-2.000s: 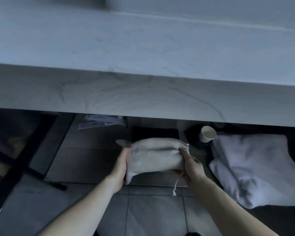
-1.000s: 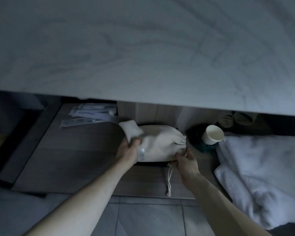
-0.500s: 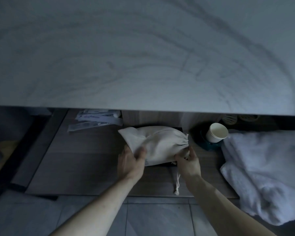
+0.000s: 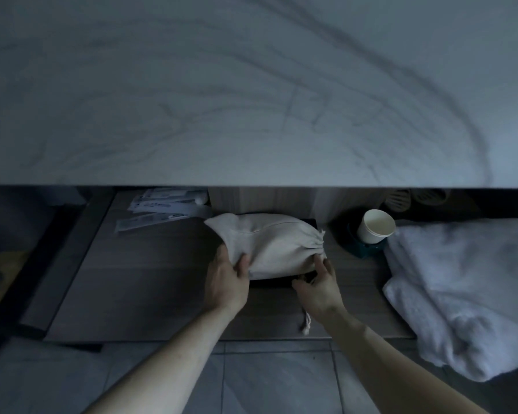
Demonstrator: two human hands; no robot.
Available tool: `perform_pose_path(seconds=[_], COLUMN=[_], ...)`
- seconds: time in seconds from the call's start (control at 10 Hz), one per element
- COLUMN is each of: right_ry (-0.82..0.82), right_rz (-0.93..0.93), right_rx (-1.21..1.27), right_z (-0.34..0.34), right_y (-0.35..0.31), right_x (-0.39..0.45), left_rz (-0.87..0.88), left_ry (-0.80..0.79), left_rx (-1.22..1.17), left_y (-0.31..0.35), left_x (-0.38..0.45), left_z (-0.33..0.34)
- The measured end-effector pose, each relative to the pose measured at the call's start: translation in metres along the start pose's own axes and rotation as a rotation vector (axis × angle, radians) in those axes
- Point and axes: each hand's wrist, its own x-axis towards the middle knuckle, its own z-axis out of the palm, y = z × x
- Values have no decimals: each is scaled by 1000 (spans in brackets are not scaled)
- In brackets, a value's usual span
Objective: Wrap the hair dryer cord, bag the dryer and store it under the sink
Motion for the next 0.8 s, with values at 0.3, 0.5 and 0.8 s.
perform_pose_path(seconds=[0.3, 0.5, 0.8], right_ry=[28, -121, -163], right_rz=[-42, -13, -61], right_rx=[-165, -244, -313], right_z=[-12, -13, -14], right_y=[-3, -8, -23], right_x=[-14, -22, -30], left_rz=[264, 327, 210], left_ry=[161, -151, -375], left_rx=[182, 413, 435], left_y=[3, -5, 9], left_x=[-19, -35, -44], left_z=[-14, -20, -50])
